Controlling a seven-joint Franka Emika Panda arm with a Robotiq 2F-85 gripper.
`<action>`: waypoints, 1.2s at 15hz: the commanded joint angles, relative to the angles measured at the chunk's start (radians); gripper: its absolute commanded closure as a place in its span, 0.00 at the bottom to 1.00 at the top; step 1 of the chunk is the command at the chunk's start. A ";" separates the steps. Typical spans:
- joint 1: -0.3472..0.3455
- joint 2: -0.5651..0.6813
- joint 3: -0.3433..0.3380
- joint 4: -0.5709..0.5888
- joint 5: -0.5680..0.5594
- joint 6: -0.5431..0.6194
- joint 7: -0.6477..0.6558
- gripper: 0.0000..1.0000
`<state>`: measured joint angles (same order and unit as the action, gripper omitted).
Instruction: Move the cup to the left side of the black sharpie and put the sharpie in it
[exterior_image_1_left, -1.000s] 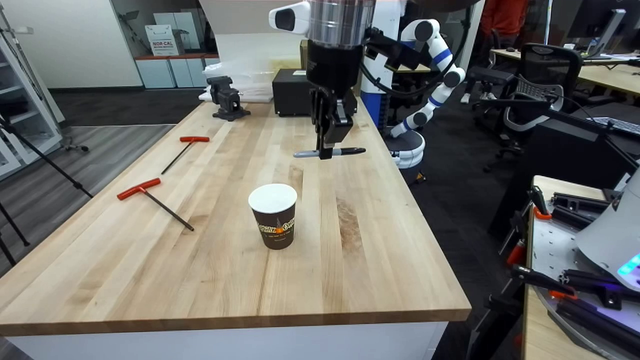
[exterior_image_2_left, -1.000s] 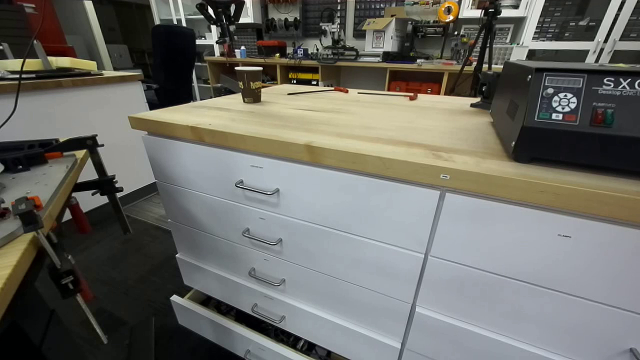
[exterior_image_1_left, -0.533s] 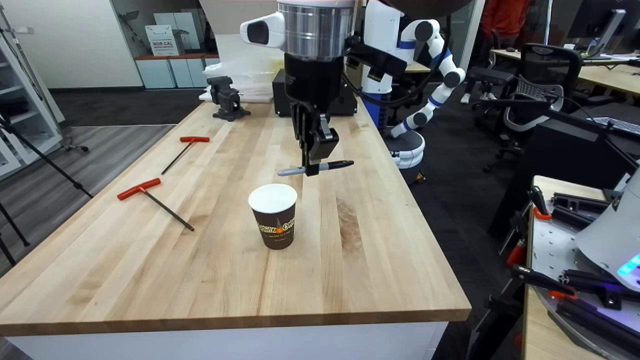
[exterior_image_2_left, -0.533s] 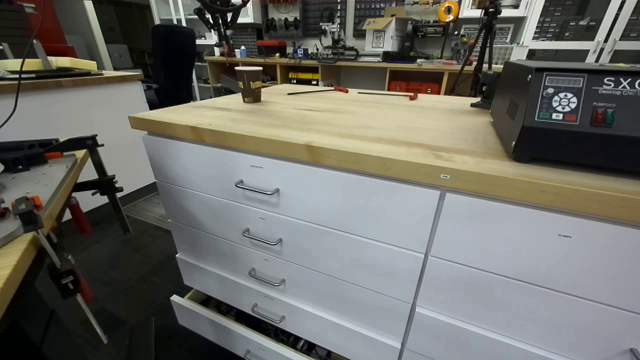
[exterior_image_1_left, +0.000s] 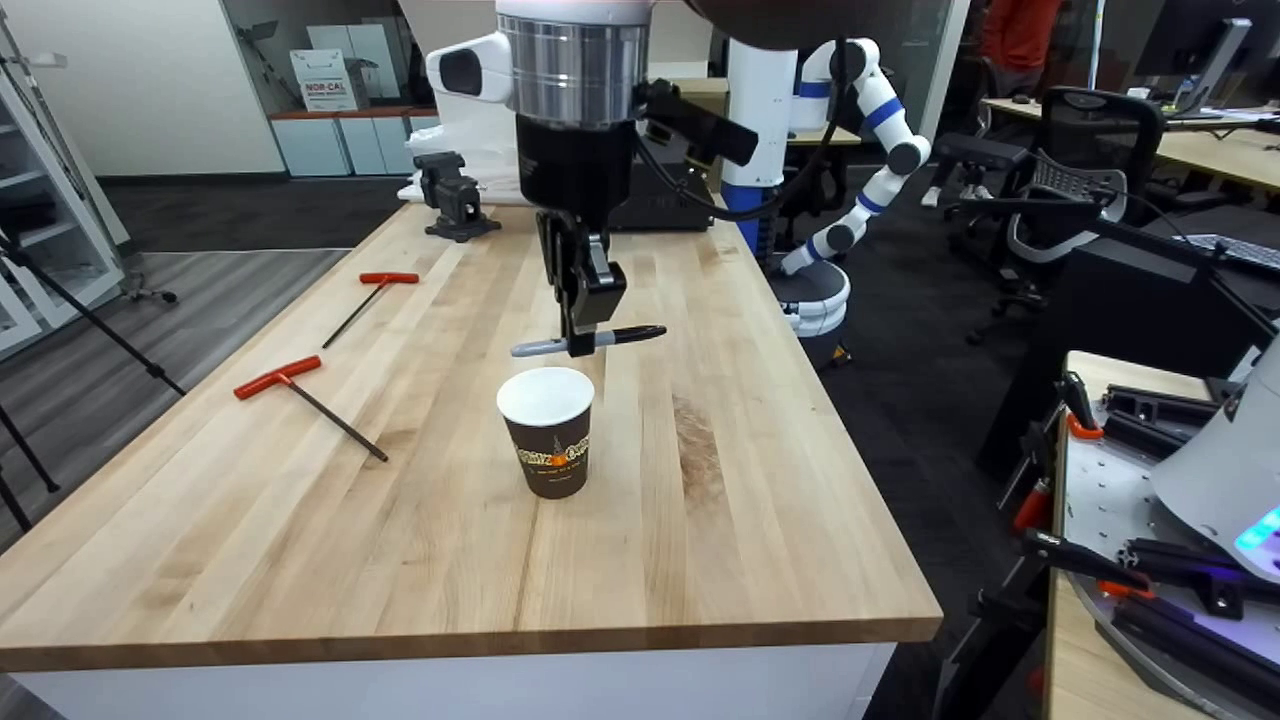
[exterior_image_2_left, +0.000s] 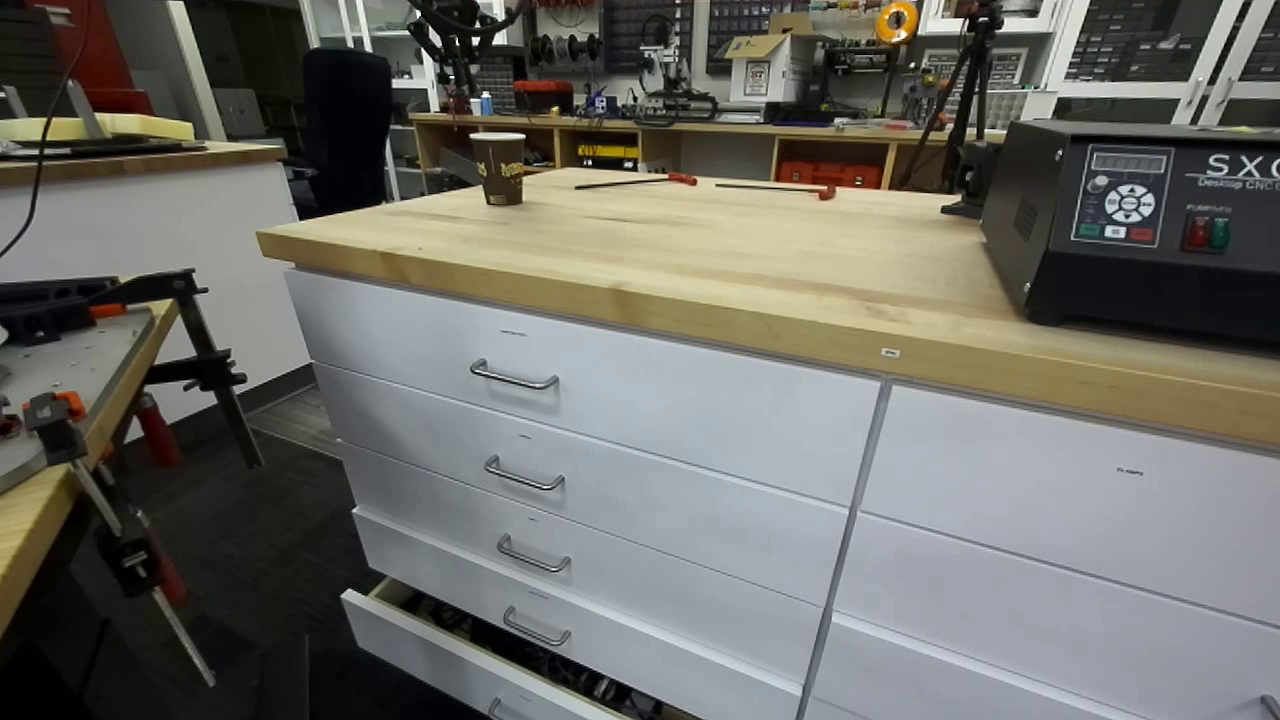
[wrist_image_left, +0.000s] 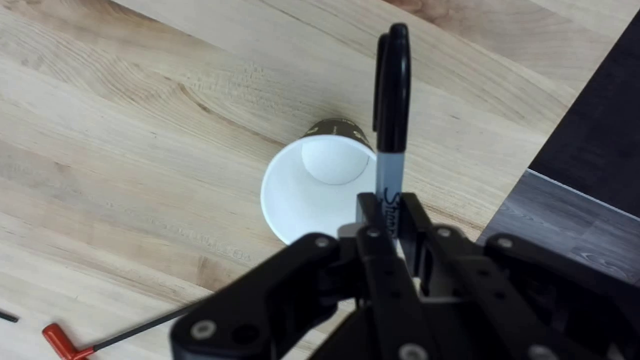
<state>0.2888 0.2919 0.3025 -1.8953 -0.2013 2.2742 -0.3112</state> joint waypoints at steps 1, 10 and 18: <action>0.001 0.054 -0.007 0.086 0.010 -0.061 -0.030 0.95; -0.025 0.092 -0.008 0.136 0.061 -0.024 -0.045 0.95; -0.028 0.099 -0.009 0.140 0.093 -0.020 -0.044 0.95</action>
<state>0.2584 0.3786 0.2923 -1.7742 -0.1248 2.2584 -0.3398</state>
